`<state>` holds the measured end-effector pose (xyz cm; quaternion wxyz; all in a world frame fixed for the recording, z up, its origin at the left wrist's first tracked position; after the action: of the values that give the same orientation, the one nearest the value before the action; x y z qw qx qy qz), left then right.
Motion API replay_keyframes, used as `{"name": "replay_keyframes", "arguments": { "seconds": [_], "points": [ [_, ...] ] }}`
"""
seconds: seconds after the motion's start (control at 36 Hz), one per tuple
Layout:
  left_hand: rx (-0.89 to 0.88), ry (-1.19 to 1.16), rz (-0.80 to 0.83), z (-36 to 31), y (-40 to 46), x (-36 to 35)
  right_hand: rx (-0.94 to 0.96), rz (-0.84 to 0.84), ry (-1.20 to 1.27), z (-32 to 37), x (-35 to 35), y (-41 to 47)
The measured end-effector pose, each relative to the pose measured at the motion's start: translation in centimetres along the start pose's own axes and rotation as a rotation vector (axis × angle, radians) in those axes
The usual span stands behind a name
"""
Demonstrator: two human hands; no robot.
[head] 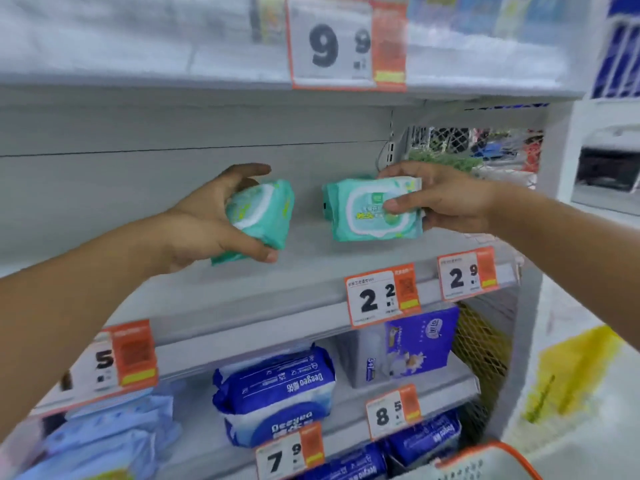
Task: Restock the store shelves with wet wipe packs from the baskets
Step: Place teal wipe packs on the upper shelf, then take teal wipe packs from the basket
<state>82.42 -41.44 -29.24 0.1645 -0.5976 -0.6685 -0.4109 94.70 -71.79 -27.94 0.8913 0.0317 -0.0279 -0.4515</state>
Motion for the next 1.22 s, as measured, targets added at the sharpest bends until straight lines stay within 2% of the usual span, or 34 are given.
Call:
{"name": "replay_keyframes", "arguments": {
  "seconds": [0.17,0.25,0.39,0.56,0.67,0.72,0.78,0.81,0.83,0.89,0.92,0.94,0.97,1.03,1.08,1.14,1.22],
  "points": [
    [-0.306,0.174,0.065,-5.4,-4.6,-1.8,0.028,0.134,0.132,0.2,-1.6,-8.1],
    [-0.399,0.205,0.126,-7.2,-7.1,-3.0,-0.01,0.212,0.093,-0.7,-1.7,-10.9],
    [-0.375,0.279,0.225,-8.1,-10.5,-5.5,-0.172,0.27,-0.039,-2.1,-1.4,-14.2],
    [-0.36,0.293,0.336,-8.0,-12.9,-9.2,-0.295,0.295,0.054,-4.6,-0.9,-17.5],
    [-0.361,0.327,0.421,-7.5,-13.4,-11.5,-0.377,0.318,0.001,-6.6,-0.5,-18.6],
    [-0.346,0.368,0.495,-7.3,-13.7,-12.3,-0.455,0.307,-0.078,-7.7,-0.5,-18.8],
    [-0.328,0.373,0.583,-7.9,-13.2,-11.9,-0.521,0.283,-0.304,-8.6,-0.2,-18.6],
    [-0.309,0.325,0.557,-8.8,-12.5,-11.2,-0.512,0.254,-0.414,-8.5,-0.1,-18.3],
    [-0.286,0.248,0.448,-9.8,-11.4,-10.0,-0.448,0.196,-0.467,-8.0,0.3,-17.5],
    [-0.238,0.086,0.092,-11.1,-8.0,-7.0,-0.185,0.018,-0.419,-5.6,0.7,-15.4],
    [-0.21,0.077,-0.07,-11.5,-6.0,-5.6,-0.046,-0.077,-0.382,-4.0,0.6,-14.1],
    [-0.17,0.162,-0.169,-11.3,-4.1,-4.5,0.068,-0.164,-0.388,-2.4,0.4,-12.6],
    [-0.113,0.325,-0.179,-10.7,-2.3,-3.7,0.148,-0.225,-0.438,-1.2,0.3,-10.8],
    [0.05,0.73,0.045,-8.1,0.3,-3.8,0.164,-0.293,-0.588,0.0,0.4,-6.5],
    [0.174,0.933,0.377,-4.9,1.5,-5.3,0.053,-0.339,-0.744,-0.3,1.3,-1.7],
    [0.282,0.927,0.623,-2.6,2.4,-6.3,-0.03,-0.334,-0.789,-1.4,2.5,3.1],
    [0.329,0.886,0.744,-0.9,3.9,-6.1,-0.101,-0.339,-0.869,-2.4,4.4,9.3]
  ]
}}
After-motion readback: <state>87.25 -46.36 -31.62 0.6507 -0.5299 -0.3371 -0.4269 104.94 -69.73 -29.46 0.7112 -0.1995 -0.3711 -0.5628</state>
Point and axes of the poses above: each hand's wrist, its own y-axis towards the middle knuckle, its own x-axis out of the back of the hand, z = x × y, the point moved 1 cm from there along y, towards the middle knuckle, and after that the axes turned 15 degrees about y, right-handed, at the moved point
